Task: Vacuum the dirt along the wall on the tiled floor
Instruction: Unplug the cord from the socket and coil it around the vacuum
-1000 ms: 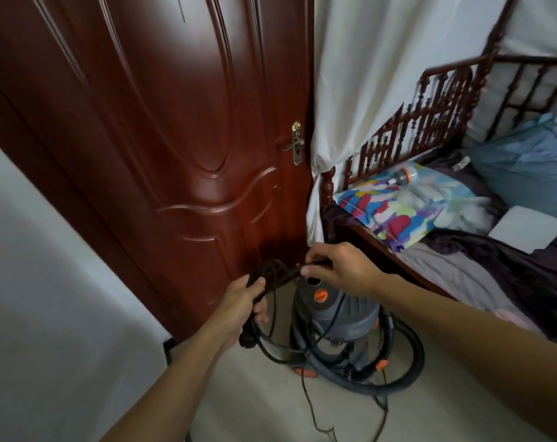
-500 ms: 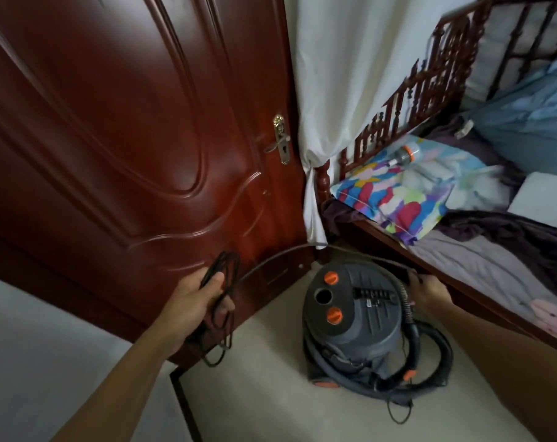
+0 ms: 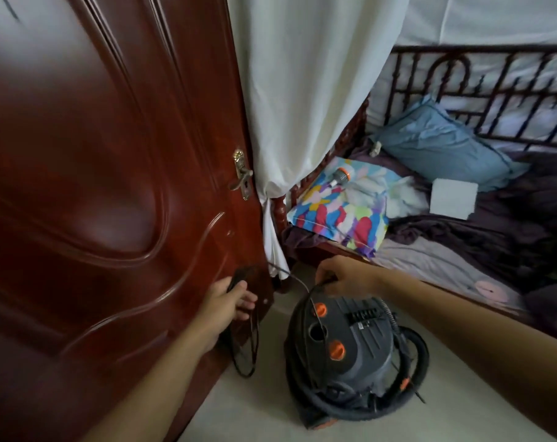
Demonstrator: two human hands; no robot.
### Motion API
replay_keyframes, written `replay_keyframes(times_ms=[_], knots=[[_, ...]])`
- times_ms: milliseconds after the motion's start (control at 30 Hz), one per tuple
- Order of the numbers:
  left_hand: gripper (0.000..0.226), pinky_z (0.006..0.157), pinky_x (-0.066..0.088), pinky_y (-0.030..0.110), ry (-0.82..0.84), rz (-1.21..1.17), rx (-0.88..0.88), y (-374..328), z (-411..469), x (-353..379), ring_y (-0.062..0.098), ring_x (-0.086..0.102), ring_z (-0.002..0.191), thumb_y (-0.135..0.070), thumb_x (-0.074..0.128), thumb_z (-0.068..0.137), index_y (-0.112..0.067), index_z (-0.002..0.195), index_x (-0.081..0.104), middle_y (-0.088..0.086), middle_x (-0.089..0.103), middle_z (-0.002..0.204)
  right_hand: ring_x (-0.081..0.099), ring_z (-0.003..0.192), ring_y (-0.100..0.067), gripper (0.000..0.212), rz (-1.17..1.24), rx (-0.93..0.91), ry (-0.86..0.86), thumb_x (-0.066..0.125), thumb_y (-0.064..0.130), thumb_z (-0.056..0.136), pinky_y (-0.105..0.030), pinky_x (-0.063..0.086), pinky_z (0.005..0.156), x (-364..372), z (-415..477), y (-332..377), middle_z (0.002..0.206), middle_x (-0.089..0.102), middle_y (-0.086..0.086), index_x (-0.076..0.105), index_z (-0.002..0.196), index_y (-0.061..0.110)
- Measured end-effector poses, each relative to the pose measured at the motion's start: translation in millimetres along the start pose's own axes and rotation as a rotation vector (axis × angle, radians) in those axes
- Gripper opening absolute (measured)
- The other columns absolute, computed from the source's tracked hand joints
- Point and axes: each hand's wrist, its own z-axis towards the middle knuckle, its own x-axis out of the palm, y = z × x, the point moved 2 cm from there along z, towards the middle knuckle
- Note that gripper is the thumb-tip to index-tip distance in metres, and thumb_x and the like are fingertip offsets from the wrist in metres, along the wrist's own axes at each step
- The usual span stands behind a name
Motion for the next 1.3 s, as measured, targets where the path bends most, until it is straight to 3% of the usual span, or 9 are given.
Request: replay_keyframes(times_ms=[133,267,367,433,600,733,1033,1167,1300], knots=[[0.017,0.075,0.051,0.021,0.175,0.022,0.029,-8.5,24.3,20.6,0.015,0.066,0.093,-0.016,0.045,0.102,-0.019,0.096,0.061,0.006,0.072,0.095,0.054,0.059,0.000,0.010,0.309,0.049,-0.082,0.067,0.008,0.089,-0.019,0.045,0.061,-4.4,3.3,21.1,0.071,0.064,0.005,0.074,0.093,0.014],[0.023,0.051,0.045,0.025,0.392,0.032,-0.003,-18.5,34.5,42.1,0.023,0.055,0.049,-0.017,0.042,0.104,-0.003,0.090,0.055,0.009,0.056,0.054,0.057,0.060,0.004,0.011,0.252,0.083,-0.380,0.073,0.009,0.086,-0.008,0.041,0.061,-13.4,2.4,8.3,0.075,0.066,0.006,0.077,0.097,0.008],[0.030,0.038,0.027,0.021,0.461,0.039,-0.060,-33.8,44.3,51.9,0.010,0.026,0.035,-0.026,0.045,0.102,-0.007,0.079,0.050,-0.002,0.030,0.047,0.062,0.077,-0.010,0.008,-0.015,0.151,-0.503,0.073,0.016,0.082,-0.023,0.046,0.070,-4.0,-3.1,-30.0,0.085,0.069,-0.001,0.074,0.090,0.013],[0.034,0.036,0.020,0.019,0.500,0.006,-0.059,-51.0,52.1,52.0,0.009,0.020,0.034,-0.032,0.050,0.099,-0.010,0.072,0.046,-0.005,0.024,0.045,0.063,0.092,-0.027,0.008,-0.093,0.330,-0.557,0.067,0.017,0.082,-0.033,0.047,0.075,13.2,-9.4,-77.1,0.095,0.069,-0.004,0.069,0.090,0.017],[0.036,0.038,0.014,0.019,0.494,-0.179,-0.036,-98.4,76.1,33.6,0.006,0.016,0.031,-0.036,0.059,0.081,-0.019,0.064,0.032,-0.008,0.019,0.041,0.063,0.102,-0.034,0.017,0.147,1.006,-0.471,0.056,0.021,0.091,-0.034,0.047,0.076,77.5,-75.2,-215.4,0.108,0.069,-0.014,0.068,0.099,0.011],[0.036,0.037,0.013,0.016,0.444,-0.225,-0.028,-122.5,115.6,37.1,0.004,0.015,0.028,-0.037,0.055,0.085,-0.019,0.064,0.031,-0.009,0.016,0.039,0.065,0.092,-0.033,0.040,0.390,1.201,-0.409,0.051,0.040,0.100,-0.036,0.050,0.077,128.1,-118.1,-273.4,0.093,0.070,-0.015,0.068,0.089,0.005],[0.039,0.035,0.014,0.014,0.565,-0.193,-0.159,-109.0,165.4,127.0,0.006,0.013,0.029,-0.046,0.052,0.085,-0.020,0.063,0.033,-0.008,0.015,0.041,0.060,0.080,-0.024,0.049,0.554,0.929,-0.430,0.038,0.052,0.102,-0.033,0.044,0.072,102.6,-55.2,-235.5,0.080,0.064,-0.003,0.062,0.077,0.018],[0.044,0.035,0.011,0.015,0.638,-0.385,-0.303,-108.8,171.1,156.5,0.011,0.001,0.039,-0.048,0.047,0.091,-0.020,0.059,0.035,-0.008,0.015,0.038,0.061,0.072,-0.019,0.060,1.083,0.967,-0.597,0.049,0.072,0.087,-0.029,0.045,0.063,103.0,-30.1,-214.5,0.085,0.067,-0.004,0.067,0.093,0.015],[0.050,0.030,0.013,0.015,0.769,-0.518,-0.417,-101.8,175.4,169.3,0.009,0.000,0.038,-0.049,0.042,0.093,-0.020,0.053,0.037,-0.008,0.004,0.046,0.066,0.111,-0.029,0.088,1.644,0.873,-0.523,0.076,0.076,0.061,-0.041,0.053,0.094,122.6,-5.6,-201.7,0.122,0.069,-0.009,0.065,0.126,0.017]])
